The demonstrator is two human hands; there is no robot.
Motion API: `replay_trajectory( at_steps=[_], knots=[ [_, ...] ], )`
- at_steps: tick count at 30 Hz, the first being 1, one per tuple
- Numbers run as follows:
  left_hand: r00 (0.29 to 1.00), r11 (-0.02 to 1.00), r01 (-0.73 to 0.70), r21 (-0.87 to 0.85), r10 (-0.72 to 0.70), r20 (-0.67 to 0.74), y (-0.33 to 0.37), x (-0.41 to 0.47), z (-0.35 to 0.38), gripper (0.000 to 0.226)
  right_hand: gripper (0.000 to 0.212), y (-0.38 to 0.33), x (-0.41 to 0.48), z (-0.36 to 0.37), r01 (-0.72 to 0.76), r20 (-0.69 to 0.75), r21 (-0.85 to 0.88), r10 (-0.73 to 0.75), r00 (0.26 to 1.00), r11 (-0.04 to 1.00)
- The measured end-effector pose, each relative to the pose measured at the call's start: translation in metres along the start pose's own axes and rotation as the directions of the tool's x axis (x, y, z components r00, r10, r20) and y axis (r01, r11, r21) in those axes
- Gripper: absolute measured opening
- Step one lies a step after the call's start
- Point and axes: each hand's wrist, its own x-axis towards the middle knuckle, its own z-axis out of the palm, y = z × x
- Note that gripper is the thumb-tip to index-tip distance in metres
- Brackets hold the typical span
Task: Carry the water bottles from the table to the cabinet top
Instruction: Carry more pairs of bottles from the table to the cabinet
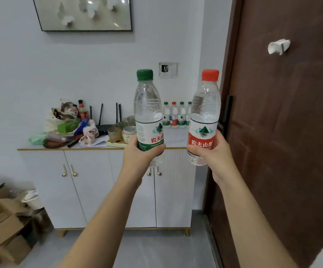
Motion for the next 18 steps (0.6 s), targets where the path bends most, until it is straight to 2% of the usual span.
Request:
replay_trajectory(
  at_steps=[11,18],
  knots=[
    [0.999,0.999,0.038,0.031,-0.039,0.029,-0.071,0.117,0.040,0.043,0.065,0.066,0.118,-0.011,-0.065,-0.083,-0.001,0.065,0.994,0.998],
    [0.993,0.998,0.055,0.007,-0.055,0.104,-0.127,0.224,0.066,0.039,0.067,0.115,0.222,-0.003,-0.053,-0.163,-0.045,0.045,0.986,0.998]
  ],
)
